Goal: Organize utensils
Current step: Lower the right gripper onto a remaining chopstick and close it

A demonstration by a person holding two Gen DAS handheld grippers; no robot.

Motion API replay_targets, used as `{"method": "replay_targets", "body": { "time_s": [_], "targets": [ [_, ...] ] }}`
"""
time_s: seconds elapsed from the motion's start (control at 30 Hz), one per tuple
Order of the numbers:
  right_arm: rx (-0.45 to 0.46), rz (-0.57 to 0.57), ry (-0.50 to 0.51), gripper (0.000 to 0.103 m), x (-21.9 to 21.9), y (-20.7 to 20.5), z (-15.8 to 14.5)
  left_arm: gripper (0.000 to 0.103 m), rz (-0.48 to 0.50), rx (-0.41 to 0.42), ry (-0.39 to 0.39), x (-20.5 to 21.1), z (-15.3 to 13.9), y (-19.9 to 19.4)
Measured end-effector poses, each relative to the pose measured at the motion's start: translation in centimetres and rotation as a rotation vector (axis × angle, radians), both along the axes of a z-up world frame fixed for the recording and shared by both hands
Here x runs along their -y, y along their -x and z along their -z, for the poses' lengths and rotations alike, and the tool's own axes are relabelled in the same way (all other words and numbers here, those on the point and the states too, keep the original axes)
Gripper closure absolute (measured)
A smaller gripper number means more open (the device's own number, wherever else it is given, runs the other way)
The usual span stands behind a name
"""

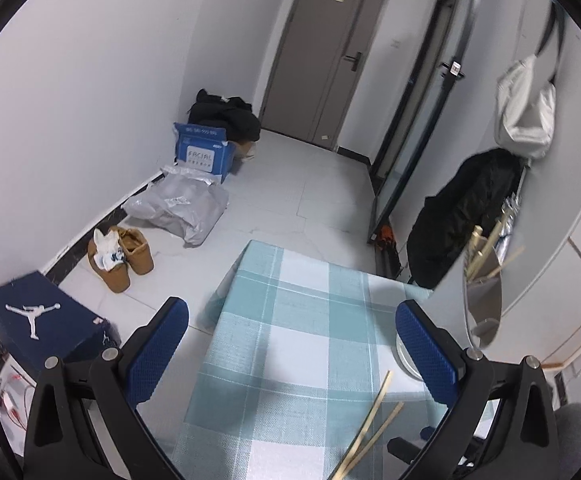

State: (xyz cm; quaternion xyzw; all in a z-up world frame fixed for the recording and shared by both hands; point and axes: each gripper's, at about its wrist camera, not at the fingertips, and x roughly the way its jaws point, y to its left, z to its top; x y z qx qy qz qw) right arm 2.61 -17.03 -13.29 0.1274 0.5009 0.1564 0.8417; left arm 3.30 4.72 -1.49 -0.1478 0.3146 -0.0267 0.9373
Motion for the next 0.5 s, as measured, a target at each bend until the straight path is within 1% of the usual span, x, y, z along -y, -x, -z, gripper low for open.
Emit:
{"method": "replay_targets", "body": {
  "time_s": [0.03,0.1,0.17,0.2,0.23,0.27,0.3,0.47,0.5],
  "targets": [
    [-0.007,0.009,0.009,0.038,-0.2,-0.1,0.3,0.001,-0.001,-0.005,0.011,-0.2,0.1,-0.2],
    [-0.020,0.017,0.026,0.040,-0.5,-0.4,0.7,0.001,-0.007,-0.022,0.030,-0.6,0.4,-0.4],
    [-0.033,0.028,0.044,0.047,-0.8,-0.8,1.1,0.001,-0.011,-0.038,0.056,-1.1,0.7,-0.7],
    [-0.039,0.031,0.049,0.048,-1.0,-1.0,1.3,0.001,-0.013,-0.044,0.067,-1.2,0.8,-0.7],
    [-0.042,0.036,0.063,0.051,-1.1,-1.2,1.5,0.001,-0.018,-0.051,0.077,-1.4,0.9,-0.9],
    [-0.038,0.047,0.083,0.055,-1.2,-1.5,1.6,0.001,-0.019,-0.055,0.083,-1.5,0.9,-0.9],
    [-0.030,0.056,0.103,0.056,-1.2,-1.7,1.5,0.001,-0.020,-0.059,0.090,-1.7,1.0,-1.0],
    [-0.027,0.082,0.199,0.068,-1.8,-3.0,1.4,0.001,-0.028,-0.070,0.118,-2.2,1.0,-1.1],
    [-0.027,0.084,0.217,0.069,-1.9,-3.3,1.4,0.001,-0.029,-0.071,0.122,-2.3,1.0,-1.1]
  ]
}}
